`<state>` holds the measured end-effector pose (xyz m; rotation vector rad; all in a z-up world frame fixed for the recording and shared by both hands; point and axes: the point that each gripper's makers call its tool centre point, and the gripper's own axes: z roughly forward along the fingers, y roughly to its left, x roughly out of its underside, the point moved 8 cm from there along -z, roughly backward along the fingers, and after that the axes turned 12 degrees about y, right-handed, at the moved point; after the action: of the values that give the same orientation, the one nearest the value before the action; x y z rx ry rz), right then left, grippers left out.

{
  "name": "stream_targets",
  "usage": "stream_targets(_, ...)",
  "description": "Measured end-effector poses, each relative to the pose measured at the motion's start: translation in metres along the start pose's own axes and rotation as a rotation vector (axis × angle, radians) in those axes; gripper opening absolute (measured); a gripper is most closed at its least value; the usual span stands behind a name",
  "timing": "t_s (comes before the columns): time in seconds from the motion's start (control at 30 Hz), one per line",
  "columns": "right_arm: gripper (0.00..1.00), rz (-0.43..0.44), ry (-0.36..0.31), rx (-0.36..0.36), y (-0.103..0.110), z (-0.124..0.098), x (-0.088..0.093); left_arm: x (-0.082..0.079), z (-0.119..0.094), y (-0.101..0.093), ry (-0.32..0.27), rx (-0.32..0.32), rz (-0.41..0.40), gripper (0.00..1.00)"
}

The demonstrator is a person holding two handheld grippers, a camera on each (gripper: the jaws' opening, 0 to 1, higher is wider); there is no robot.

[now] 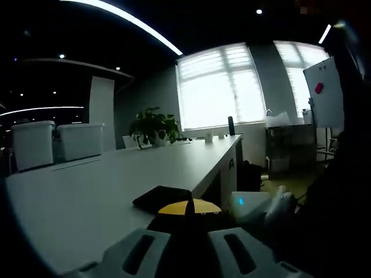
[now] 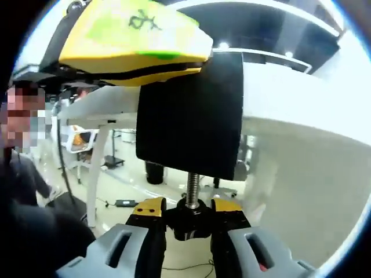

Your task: Clamp the fixed fixture on the desktop, loosen the retaining clip, secure it to the edge of the desk, and tighten the retaining clip.

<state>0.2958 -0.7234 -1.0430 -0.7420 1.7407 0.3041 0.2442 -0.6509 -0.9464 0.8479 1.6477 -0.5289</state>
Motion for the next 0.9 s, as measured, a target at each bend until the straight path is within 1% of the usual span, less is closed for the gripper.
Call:
stream_targets(0.07, 0.26, -0.016, -0.002, -0.069, -0.003, 0.004, 0.0, 0.0, 0.0, 0.0, 0.003, -0.004, -0.003, 0.01)
stream_targets(0.1, 0.26, -0.049, -0.008, -0.093, -0.003, 0.004, 0.0, -0.001, 0.0, -0.001, 0.008, -0.008, 0.0, 0.01)
stream_targets(0.13, 0.26, -0.056, -0.008, -0.117, -0.003, 0.005, 0.0, -0.001, 0.001, -0.001, 0.014, -0.012, 0.0, 0.01)
stream_targets(0.17, 0.26, -0.046, -0.012, -0.162, -0.003, 0.006, 0.0, -0.001, 0.001, -0.002, 0.02, -0.015, 0.005, 0.01)
stream_targets(0.2, 0.26, -0.062, -0.016, -0.184, -0.005, 0.007, 0.0, -0.002, 0.001, -0.002, 0.025, -0.019, 0.007, 0.01)
stream_targets(0.23, 0.26, -0.093, -0.025, -0.22, -0.005, 0.008, 0.0, -0.002, 0.001, -0.002, 0.031, -0.024, 0.007, 0.01)
stream_targets(0.27, 0.27, -0.09, -0.028, -0.249, -0.006, 0.009, 0.0, -0.002, 0.001, -0.002, 0.034, -0.027, 0.007, 0.01)
stream_targets(0.33, 0.27, -0.122, -0.045, -0.295, -0.01, 0.012, 0.0, -0.003, 0.001, -0.003, 0.043, -0.037, 0.011, 0.01)
stream_targets(0.37, 0.27, -0.13, -0.051, -0.315, -0.009, 0.009, 0.001, -0.003, 0.001, -0.004, 0.044, -0.042, 0.013, 0.01)
stream_targets(0.4, 0.27, -0.134, -0.053, -0.332, -0.009, 0.008, 0.001, -0.002, 0.001, -0.004, 0.043, -0.047, 0.013, 0.01)
stream_targets(0.43, 0.27, -0.136, -0.056, -0.34, -0.012, 0.012, 0.0, -0.002, 0.001, -0.004, 0.043, -0.051, 0.009, 0.01)
stream_targets(0.53, 0.27, -0.135, -0.066, -0.36, -0.012, 0.014, 0.001, -0.003, 0.001, -0.004, 0.053, -0.059, 0.009, 0.01)
stream_targets(0.6, 0.27, -0.121, -0.084, -0.429, -0.01, 0.016, 0.002, -0.004, 0.0, -0.004, 0.067, -0.064, 0.018, 0.01)
stream_targets(0.63, 0.27, -0.126, -0.081, -0.439, -0.013, 0.017, 0.002, -0.004, 0.0, -0.003, 0.072, -0.062, 0.02, 0.01)
stream_targets(0.67, 0.27, -0.161, -0.087, -0.463, -0.013, 0.017, 0.001, -0.005, 0.0, -0.003, 0.077, -0.06, 0.022, 0.01)
stream_targets(0.7, 0.27, -0.178, -0.077, -0.472, -0.014, 0.016, 0.001, -0.005, 0.0, -0.003, 0.081, -0.059, 0.024, 0.01)
stream_targets(0.73, 0.27, -0.165, -0.062, -0.485, -0.015, 0.016, 0.001, -0.005, 0.0, -0.003, 0.084, -0.059, 0.028, 0.01)
stream_targets(0.77, 0.27, -0.207, -0.05, -0.496, -0.013, 0.014, 0.001, -0.005, 0.0, -0.003, 0.085, -0.058, 0.028, 0.01)
stream_targets(0.8, 0.27, -0.188, -0.052, -0.485, -0.01, 0.014, 0.0, -0.005, 0.0, -0.002, 0.084, -0.056, 0.023, 0.01)
stream_targets(0.9, 0.27, -0.192, -0.051, -0.484, -0.008, 0.014, 0.0, -0.006, 0.0, -0.002, 0.086, -0.05, 0.022, 0.01)
